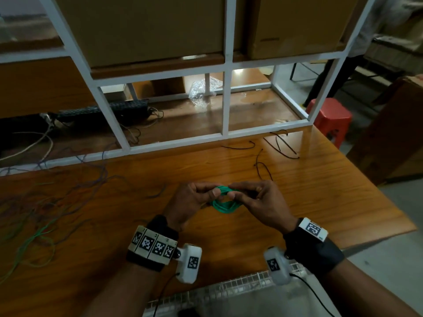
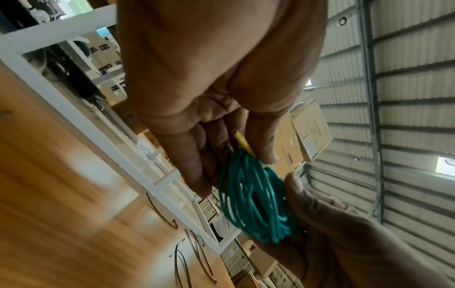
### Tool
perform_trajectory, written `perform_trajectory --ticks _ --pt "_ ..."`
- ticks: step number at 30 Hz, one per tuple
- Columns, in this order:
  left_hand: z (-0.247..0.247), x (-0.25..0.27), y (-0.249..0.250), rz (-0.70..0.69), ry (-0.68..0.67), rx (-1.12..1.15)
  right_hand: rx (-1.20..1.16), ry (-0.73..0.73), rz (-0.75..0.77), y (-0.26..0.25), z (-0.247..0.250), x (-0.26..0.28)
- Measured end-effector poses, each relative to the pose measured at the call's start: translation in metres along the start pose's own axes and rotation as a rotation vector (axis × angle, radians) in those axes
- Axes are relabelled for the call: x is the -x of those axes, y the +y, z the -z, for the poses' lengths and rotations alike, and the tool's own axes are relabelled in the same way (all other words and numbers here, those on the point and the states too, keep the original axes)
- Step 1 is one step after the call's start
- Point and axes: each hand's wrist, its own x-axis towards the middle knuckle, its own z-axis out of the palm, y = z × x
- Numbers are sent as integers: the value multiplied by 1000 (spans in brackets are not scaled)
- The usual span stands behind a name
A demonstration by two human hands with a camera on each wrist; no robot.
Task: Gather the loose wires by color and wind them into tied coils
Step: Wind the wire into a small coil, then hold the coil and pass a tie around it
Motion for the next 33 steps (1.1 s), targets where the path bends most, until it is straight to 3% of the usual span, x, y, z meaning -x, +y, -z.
perform_trajectory --ticks 7,12,16,20,27,30,33 --pt "17 -38 -24 26 130 267 -113 112 -321 29 48 -30" --pt "24 -70 -27 50 150 326 17 195 -483 57 83 -77" --pt "23 -92 -31 70 174 341 329 46 -627 93 102 -125" --pt "10 -106 -35 77 222 339 439 -1 -779 126 106 -148" --pt "-21 -122 -44 114 303 306 595 -98 -787 164 102 -168" --pt "-32 -130 -47 141 316 282 552 -123 -847 168 107 -173" --pt "-45 -132 -46 130 338 261 220 -95 -864 172 115 -166"
